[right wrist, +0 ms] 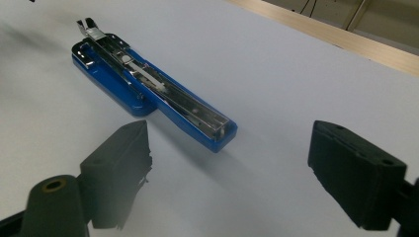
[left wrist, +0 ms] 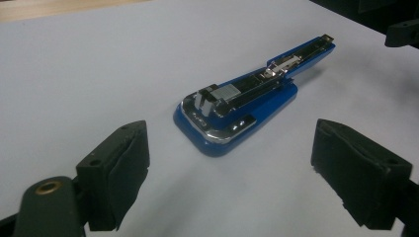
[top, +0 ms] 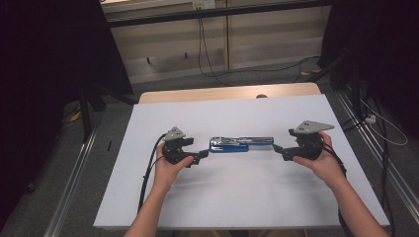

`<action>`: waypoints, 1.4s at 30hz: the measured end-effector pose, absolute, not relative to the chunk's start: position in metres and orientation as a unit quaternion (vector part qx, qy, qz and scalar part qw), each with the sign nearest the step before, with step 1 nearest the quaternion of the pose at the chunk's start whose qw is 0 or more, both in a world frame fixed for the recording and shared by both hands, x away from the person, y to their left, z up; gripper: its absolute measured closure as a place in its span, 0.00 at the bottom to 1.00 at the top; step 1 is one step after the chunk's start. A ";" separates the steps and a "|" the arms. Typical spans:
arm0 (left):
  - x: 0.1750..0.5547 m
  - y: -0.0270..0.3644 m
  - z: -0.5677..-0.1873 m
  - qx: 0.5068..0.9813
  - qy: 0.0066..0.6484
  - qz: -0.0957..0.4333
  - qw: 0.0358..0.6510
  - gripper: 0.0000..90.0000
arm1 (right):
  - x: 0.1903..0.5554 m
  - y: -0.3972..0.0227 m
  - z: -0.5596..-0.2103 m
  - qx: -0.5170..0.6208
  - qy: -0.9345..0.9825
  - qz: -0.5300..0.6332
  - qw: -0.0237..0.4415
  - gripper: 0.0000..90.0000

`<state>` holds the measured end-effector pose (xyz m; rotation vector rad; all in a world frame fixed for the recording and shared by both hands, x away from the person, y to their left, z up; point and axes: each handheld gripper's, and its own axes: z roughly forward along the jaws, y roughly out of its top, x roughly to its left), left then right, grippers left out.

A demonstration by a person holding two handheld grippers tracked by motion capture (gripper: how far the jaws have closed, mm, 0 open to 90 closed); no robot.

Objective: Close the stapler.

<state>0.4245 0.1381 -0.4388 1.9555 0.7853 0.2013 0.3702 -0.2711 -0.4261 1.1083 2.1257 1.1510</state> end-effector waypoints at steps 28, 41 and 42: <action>0.433 0.114 -0.457 0.826 0.316 0.092 0.458 1.00 | 0.364 -0.282 -0.446 0.435 0.773 0.399 0.232 0.82; 0.439 0.109 -0.464 0.825 0.314 0.093 0.461 1.00 | 0.380 -0.273 -0.453 0.436 0.790 0.379 0.203 1.00; 0.439 0.108 -0.464 0.824 0.314 0.094 0.462 1.00 | 0.381 -0.273 -0.453 0.436 0.791 0.379 0.202 1.00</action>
